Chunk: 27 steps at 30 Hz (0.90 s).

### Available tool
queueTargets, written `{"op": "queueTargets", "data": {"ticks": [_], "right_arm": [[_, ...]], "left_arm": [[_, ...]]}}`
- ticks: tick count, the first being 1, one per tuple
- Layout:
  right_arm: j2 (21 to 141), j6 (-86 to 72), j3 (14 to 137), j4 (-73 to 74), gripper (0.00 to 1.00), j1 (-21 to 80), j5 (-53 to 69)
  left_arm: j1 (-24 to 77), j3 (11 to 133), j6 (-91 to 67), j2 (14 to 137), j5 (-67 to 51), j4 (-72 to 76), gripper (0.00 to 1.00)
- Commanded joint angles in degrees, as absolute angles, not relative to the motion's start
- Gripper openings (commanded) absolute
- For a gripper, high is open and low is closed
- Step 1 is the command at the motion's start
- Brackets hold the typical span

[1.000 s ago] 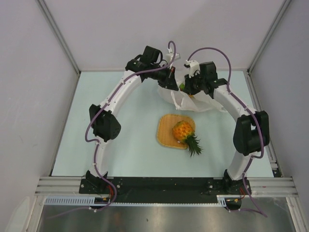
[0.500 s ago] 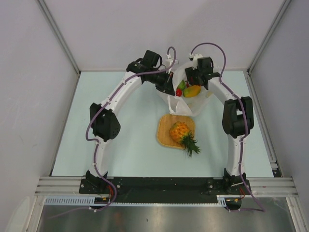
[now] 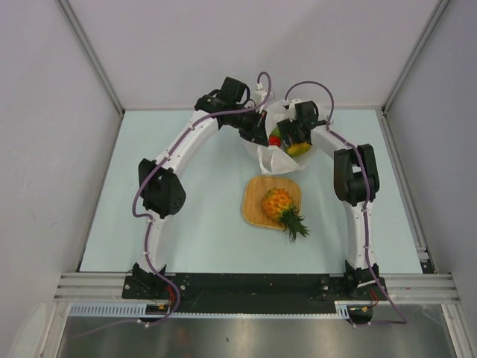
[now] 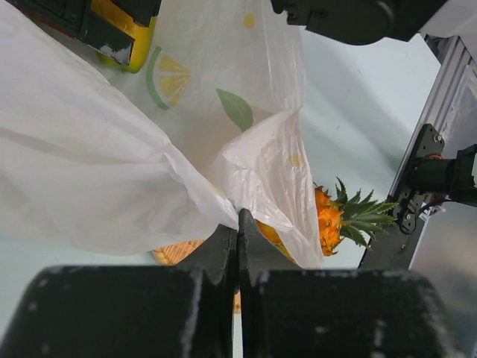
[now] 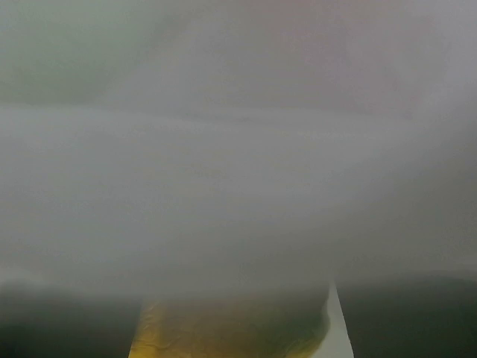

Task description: Take the fake fruits out of the plastic bag

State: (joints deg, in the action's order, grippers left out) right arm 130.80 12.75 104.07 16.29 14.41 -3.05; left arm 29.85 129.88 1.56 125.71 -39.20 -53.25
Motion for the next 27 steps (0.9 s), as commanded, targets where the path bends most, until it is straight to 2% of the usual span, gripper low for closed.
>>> {"op": "queueTargets", "data": {"ticks": [1,6,11,16,25,27], "right_arm": [[133.1,13.4,106.4,15.9,0.98,14.0,-6.9],[131.3,12.3,104.4,16.8,1.00,13.9,-7.2],[126.2,12.0,104.6,18.9,1.00,12.9,1.5],[126.0,12.5,105.0,23.9,1.00,12.0,4.7],[120.9,6.3,98.1,23.4,1.00,13.2,-6.8],[120.8,4.2,97.5,24.1,1.00,13.4,-6.2]], "left_arm": [[29.8,130.8,2.9,125.4,-39.9,-53.0,0.00],[29.8,130.7,2.8,125.3,-39.6,-53.1,0.00],[29.8,130.7,2.7,124.9,-39.4,-53.0,0.00],[29.8,130.6,2.5,124.9,-40.0,-52.9,0.00],[30.1,130.3,2.2,124.6,-40.2,-52.8,0.00],[30.4,130.4,2.2,124.7,-40.3,-52.6,0.00]]}}
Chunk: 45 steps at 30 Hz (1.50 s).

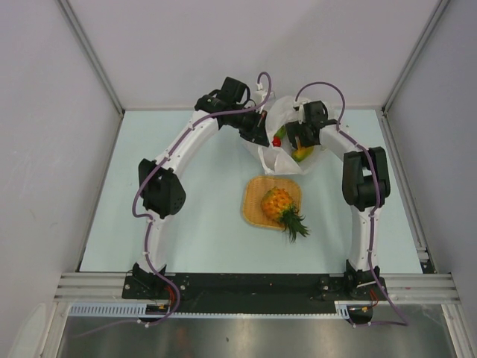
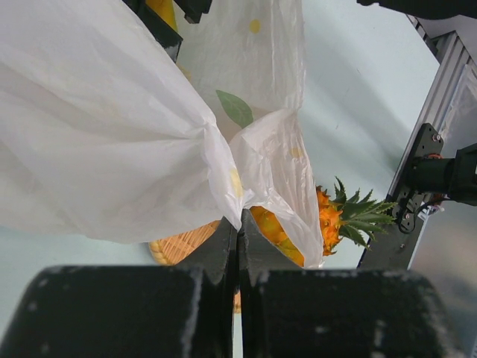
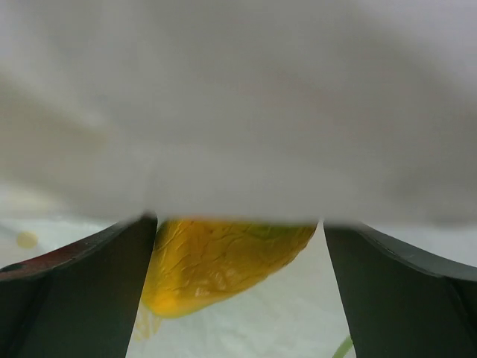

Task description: Take the fake fruits out of the plastic bag

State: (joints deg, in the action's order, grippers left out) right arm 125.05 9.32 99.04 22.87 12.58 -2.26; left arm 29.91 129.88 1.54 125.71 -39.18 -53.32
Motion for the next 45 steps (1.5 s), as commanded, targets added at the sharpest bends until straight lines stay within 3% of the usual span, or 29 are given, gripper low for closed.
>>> {"op": "queueTargets", "data": {"ticks": [1,5,6,8,9,11,12,17,20,33,39,45], "right_arm": [[121.2,3.6,97.3,24.3,1.00,13.4,-4.9],[122.5,1.2,98.0,24.4,1.00,13.8,-3.9],[122.9,1.1,98.3,24.5,0.96,13.6,-3.2],[123.7,1.8,99.1,23.6,0.83,13.7,-1.3],[123.9,2.3,99.5,23.4,0.67,13.8,-0.8],[123.8,3.7,100.8,23.2,0.56,13.8,-0.6],[123.3,4.0,101.1,23.1,0.45,13.8,-0.4],[119.1,7.3,101.3,22.9,0.27,13.4,3.8],[115.3,7.9,100.5,23.0,0.23,13.1,6.2],[91.5,24.9,88.6,24.7,0.22,16.7,20.8],[83.7,49.1,84.6,34.8,0.22,21.5,32.0],[84.3,73.8,82.3,41.3,0.22,27.3,32.9]], "left_arm": [[30.5,130.4,2.1,124.8,-40.2,-52.6,0.00],[30.9,130.5,2.1,124.7,-39.9,-52.6,0.00],[30.9,130.5,2.1,124.7,-39.7,-52.6,0.00],[30.9,130.5,2.2,124.6,-39.5,-52.6,0.00],[30.9,130.5,2.4,124.6,-39.3,-52.8,0.00],[30.9,130.5,2.5,124.5,-38.9,-52.9,0.00],[30.9,130.4,2.5,124.5,-38.7,-52.9,0.00],[30.7,130.5,2.0,125.0,-38.8,-52.6,0.00],[30.2,130.7,1.4,125.4,-39.0,-51.9,0.00],[25.9,135.1,-1.8,130.3,-41.8,-49.7,0.00],[25.7,135.1,-2.6,130.3,-42.5,-49.0,0.00],[25.7,137.1,-3.1,130.4,-43.8,-48.2,0.00]]}}
